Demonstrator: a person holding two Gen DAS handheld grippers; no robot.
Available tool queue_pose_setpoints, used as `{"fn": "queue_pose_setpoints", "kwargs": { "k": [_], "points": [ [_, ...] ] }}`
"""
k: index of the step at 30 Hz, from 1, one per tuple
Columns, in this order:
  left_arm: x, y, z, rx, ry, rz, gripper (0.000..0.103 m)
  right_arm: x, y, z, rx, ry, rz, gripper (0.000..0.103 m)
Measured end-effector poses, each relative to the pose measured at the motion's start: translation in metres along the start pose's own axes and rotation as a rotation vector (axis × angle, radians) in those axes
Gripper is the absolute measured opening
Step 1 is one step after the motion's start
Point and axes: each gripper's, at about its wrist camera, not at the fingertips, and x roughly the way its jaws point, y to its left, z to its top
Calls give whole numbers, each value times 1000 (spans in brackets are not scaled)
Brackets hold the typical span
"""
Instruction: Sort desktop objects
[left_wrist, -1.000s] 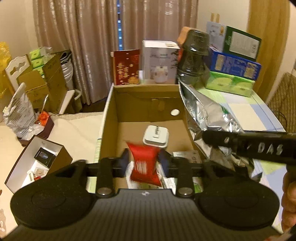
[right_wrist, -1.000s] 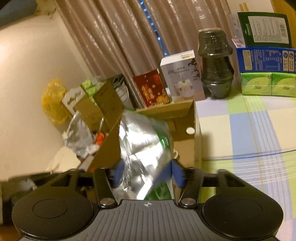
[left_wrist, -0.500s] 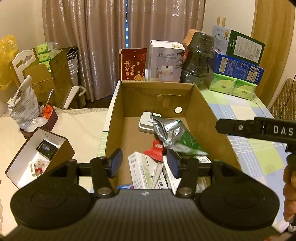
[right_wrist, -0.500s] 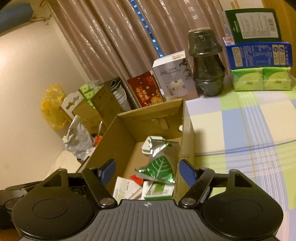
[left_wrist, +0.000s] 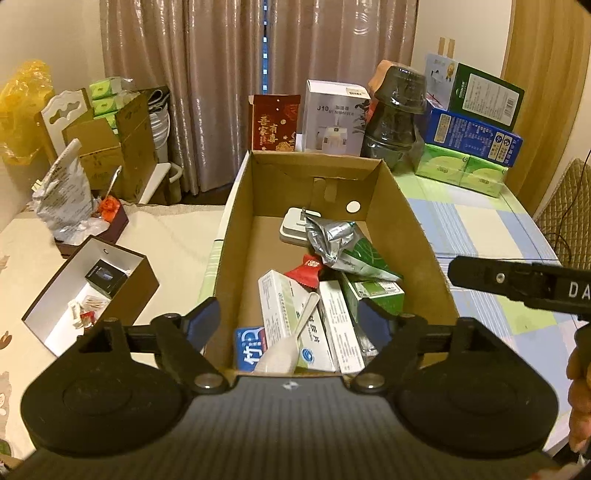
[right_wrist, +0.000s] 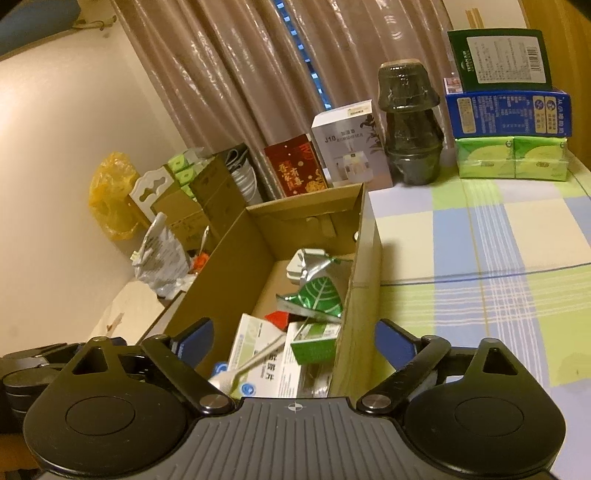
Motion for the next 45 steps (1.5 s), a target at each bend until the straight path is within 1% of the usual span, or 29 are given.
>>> {"fn": "queue_pose_setpoints", "kwargs": {
  "k": [2, 4, 6, 10, 13, 17, 20, 23, 28, 31, 34, 38, 41, 45],
  "points": [
    [-8, -1, -3, -2, -7, 3, 85, -6, 1, -2, -1, 2, -3, 96],
    [-16, -2, -7, -6, -14, 8, 90, -13, 3, -5, -7, 6, -5, 98],
    [-24, -5, -9, -9, -25, 16, 98, -19, 4, -8, -13, 11, -7, 101],
    [-39, -7, -16, -19, -37, 60, 102, -32, 7, -14, -17, 25, -11, 101],
    [-51, -7, -23, -29, -42, 76, 102, -41, 10, -19, -25, 42, -27, 101],
    [-68, -10, -32, -38, -58, 88, 102, -54, 14, -27, -80, 53, -68, 101],
    [-80, -13, -41, -48, -70, 113, 102, -61, 18, -35, -92, 91, -101, 101],
    [-92, -16, -50, -66, -81, 116, 102, -70, 19, -43, -91, 125, -94, 101],
    [-109, -22, -62, -94, -71, 125, 102, -88, 26, -57, -123, 145, -99, 101],
    [-122, -23, -71, -122, -70, 108, 102, -100, 29, -65, -126, 152, -96, 101],
    [-136, -24, -79, -144, -59, 103, 102, -112, 29, -71, -120, 153, -120, 101],
    [-149, -30, -88, -150, -45, 105, 102, -131, 23, -76, -114, 150, -156, 101],
    [-153, -37, -95, -160, -34, 82, 102, -147, 15, -81, -108, 142, -182, 101],
    [-157, -52, -101, -141, -18, 66, 102, -165, 6, -91, -92, 137, -215, 101]
  ]
}}
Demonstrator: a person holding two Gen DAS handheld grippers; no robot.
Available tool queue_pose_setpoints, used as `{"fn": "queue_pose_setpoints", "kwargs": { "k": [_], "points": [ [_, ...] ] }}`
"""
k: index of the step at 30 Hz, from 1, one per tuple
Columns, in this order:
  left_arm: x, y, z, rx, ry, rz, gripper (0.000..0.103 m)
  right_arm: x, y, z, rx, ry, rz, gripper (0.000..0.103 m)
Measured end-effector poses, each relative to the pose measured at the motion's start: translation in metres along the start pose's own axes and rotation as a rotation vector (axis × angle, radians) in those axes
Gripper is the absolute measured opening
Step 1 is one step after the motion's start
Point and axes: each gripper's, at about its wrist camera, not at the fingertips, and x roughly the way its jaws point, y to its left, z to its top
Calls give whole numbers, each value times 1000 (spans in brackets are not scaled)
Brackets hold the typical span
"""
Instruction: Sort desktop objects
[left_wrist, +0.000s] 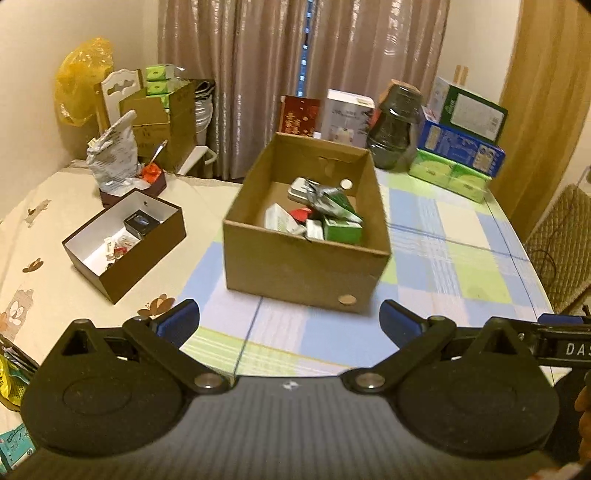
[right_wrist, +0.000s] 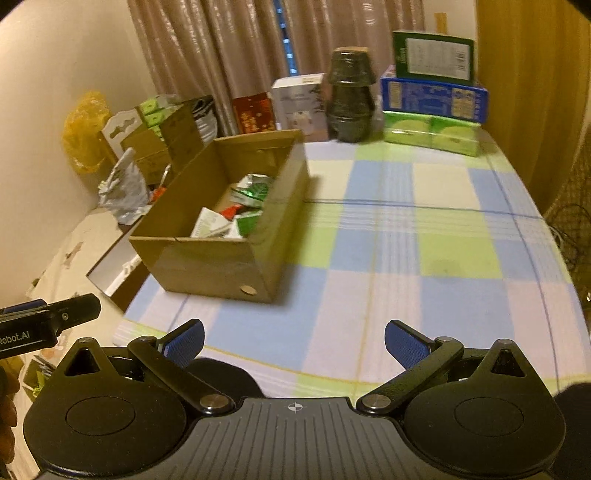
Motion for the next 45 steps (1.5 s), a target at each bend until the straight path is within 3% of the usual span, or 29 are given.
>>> {"fn": "queue_pose_setpoints", "kwargs": {
  "k": [12, 45],
  "points": [
    [-5, -31, -18, 51, 25, -52, 102, -23, -17, -24, 39, 8, -30, 101],
    [-13, -23, -27, 33, -4, -20, 102, -34, -4, -27, 15, -45, -44, 101]
  ]
}}
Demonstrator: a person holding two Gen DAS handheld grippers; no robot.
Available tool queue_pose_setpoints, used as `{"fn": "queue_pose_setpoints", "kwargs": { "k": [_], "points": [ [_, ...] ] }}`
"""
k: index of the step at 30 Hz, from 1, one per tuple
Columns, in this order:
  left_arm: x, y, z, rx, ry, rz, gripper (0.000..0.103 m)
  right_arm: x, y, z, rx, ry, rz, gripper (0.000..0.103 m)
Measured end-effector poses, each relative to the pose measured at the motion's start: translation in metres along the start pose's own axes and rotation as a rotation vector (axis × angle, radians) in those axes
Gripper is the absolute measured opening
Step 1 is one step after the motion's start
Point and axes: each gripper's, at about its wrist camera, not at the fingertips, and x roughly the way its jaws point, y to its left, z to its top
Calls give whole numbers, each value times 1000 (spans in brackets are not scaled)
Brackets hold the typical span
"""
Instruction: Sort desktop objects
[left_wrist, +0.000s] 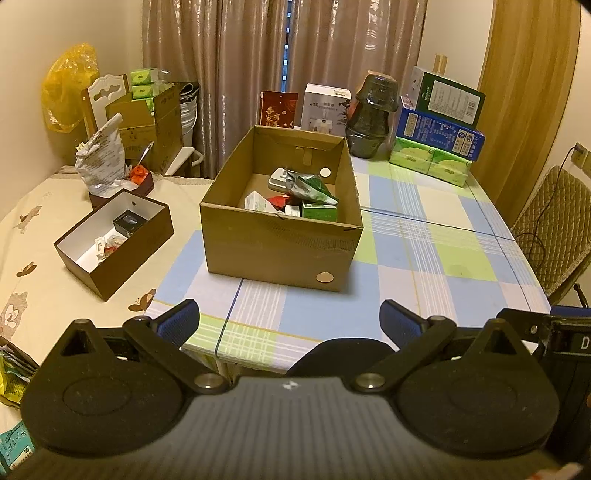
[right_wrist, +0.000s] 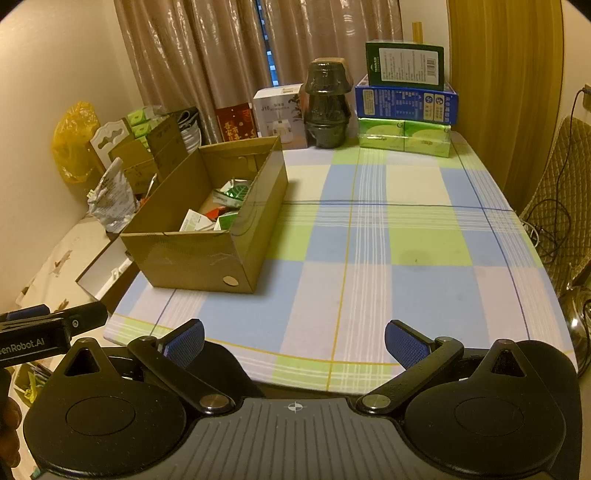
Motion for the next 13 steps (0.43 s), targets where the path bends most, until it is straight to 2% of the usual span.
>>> {"fn": "queue_pose_setpoints", "kwargs": {
  "k": [13],
  "points": [
    [-4, -1, 1, 14, -29, 7, 102, 0, -1, 0, -1, 0, 0, 101]
  ]
}}
